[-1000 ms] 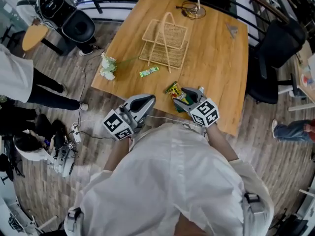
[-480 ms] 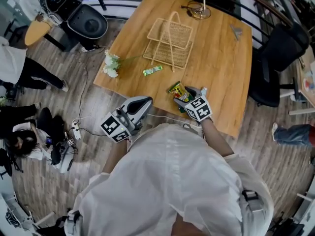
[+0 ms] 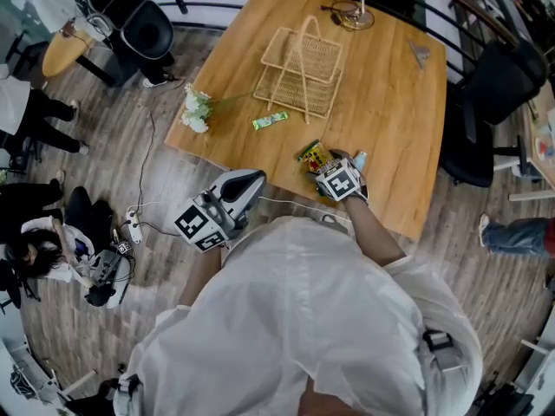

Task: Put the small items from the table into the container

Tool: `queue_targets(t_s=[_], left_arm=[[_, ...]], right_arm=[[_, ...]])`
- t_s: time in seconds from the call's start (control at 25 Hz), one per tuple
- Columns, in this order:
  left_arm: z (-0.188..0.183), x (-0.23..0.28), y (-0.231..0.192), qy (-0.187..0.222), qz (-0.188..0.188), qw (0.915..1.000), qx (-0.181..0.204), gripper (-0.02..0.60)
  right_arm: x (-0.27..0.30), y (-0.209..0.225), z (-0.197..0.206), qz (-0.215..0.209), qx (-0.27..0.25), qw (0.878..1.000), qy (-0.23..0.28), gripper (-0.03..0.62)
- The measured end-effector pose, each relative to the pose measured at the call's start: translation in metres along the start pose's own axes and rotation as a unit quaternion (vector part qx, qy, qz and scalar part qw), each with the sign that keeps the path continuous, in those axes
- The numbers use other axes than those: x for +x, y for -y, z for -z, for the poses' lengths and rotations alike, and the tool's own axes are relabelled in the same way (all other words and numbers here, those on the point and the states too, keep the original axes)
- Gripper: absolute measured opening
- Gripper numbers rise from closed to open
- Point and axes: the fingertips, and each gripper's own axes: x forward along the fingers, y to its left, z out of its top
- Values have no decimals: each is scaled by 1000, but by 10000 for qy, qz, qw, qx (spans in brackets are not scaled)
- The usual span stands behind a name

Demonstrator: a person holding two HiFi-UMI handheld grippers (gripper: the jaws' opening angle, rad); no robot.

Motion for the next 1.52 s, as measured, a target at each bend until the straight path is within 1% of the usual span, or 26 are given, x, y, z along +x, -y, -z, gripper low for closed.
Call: queue_targets(t_s=[0.24,0.32,0.48,0.64,0.68,0.8,0.92,1.0,1.08,1.12,1.2,1.24,1.28,1.36,1.52], left_arm=[[3,-4,-3,-33,-30,10000,-34,6],[3,-5,-2,-42,-35,10000,-39,6],[4,-6,-3,-71,-54,10000,-26,6],[5,-9,-3,-102,-114,9999,-36,6],[5,-9,-3,-105,-128,9999,-44,6],[4,-10,-4,-106,-160,9998,-58,6],[3,-10,-7,-92,-167,9998,-49,6],[3,-9,-8,-84,-165,9998,-46,6],[4,-7,-9,-79,-150,9998,-48,6],[4,-6,-9,-76,-140,9999,-51,6],[4,-5,-10,-70,-127,9999,-63,6],[4,-5,-10,-69,-126,9999,-70,6],[5,-5,-11,-69,-125,9999,-77,6],[6,-4,-12,-62,-117,9999,-86,6],[4,-1,-14,-28,-79,9999,-75,6]], right_arm=[[23,1,26,-2,73,9960,-891,397],[27,2,29,-3,112,9949,-1005,397],[31,6,39,-41,383,9906,-1312,397],[31,18,50,170,498,9861,-1576,397],[31,17,51,153,497,9858,-1594,397],[35,3,44,-211,495,9890,-1378,393],[35,7,43,-149,423,9899,-1347,371],[38,2,40,-282,436,9908,-1246,343],[37,0,40,-357,429,9905,-1258,328],[36,2,43,-325,406,9897,-1333,300],[32,9,47,-129,292,9888,-1458,262],[32,12,45,-67,230,9900,-1393,220],[32,14,41,-31,181,9916,-1277,201],[30,19,35,11,136,9940,-1085,194],[16,29,21,130,54,9960,-888,184]])
